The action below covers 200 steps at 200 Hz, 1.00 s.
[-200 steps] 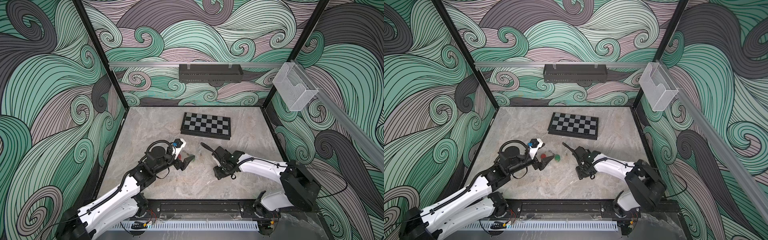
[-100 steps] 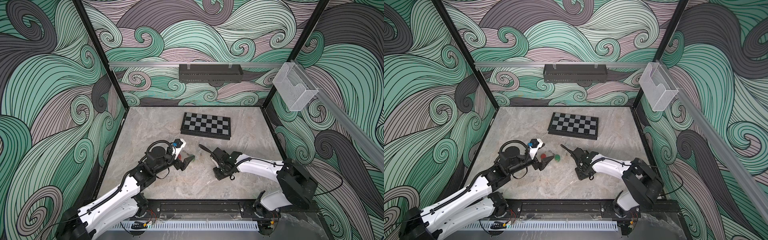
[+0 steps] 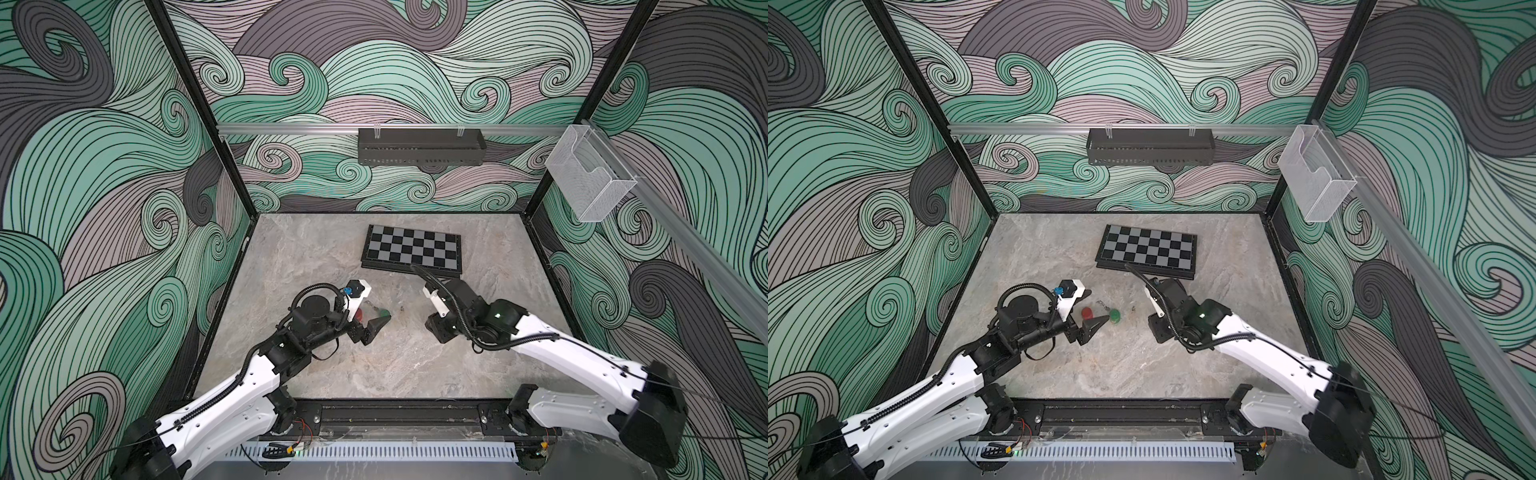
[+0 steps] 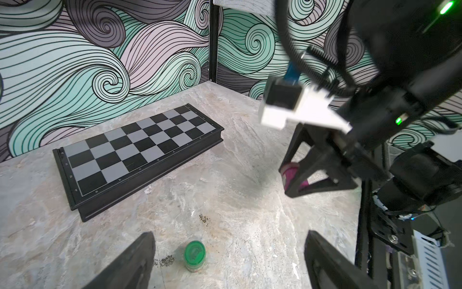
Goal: Close the paint jar lid
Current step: Screw the lid onto the paint jar.
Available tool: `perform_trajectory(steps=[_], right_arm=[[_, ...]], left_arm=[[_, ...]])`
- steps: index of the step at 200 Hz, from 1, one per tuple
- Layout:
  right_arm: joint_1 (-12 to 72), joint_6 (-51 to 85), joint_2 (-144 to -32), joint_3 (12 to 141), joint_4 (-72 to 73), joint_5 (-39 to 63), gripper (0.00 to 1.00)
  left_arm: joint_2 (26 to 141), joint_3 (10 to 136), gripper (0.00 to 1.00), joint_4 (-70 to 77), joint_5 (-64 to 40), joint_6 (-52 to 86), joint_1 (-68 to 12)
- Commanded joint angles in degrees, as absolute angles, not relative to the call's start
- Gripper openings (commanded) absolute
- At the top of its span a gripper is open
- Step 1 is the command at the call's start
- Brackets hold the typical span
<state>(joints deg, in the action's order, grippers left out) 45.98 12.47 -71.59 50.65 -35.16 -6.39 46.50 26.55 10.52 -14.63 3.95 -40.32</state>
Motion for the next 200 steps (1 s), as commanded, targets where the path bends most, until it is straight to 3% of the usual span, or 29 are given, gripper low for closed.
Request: perform_trajectory(steps=[1,38,71,130,200], right_arm=[[46.6,-1.4,-65.0,48.4,-25.7,-7.5,0.1],[46.8,-15.3,-51.4,36.2,-3.7,-2.8,0.05],[47.5,-24.6,-45.5,29.9,6.1,1.8,0.06],[49.2,-33.3,-45.5,26.3,13.2,3.7,0.06],[49.2,-33.8,-48.1,25.9,15.7,2.0,0.06]], left_arm=[[46.5,27.3,0.99,15.0,-16.2,13.4,-40.9],[49.8,33.8,0.99,10.0,-22.0,19.7,-40.2],[54.5,38.3,0.99,12.4,-32.9,28.5,-36.8],[68.8,49.9,0.97,9.8,-50.8,32.6,-34.8],[76.0,52.4,0.9,13.6,-56.3,33.5,-37.7]])
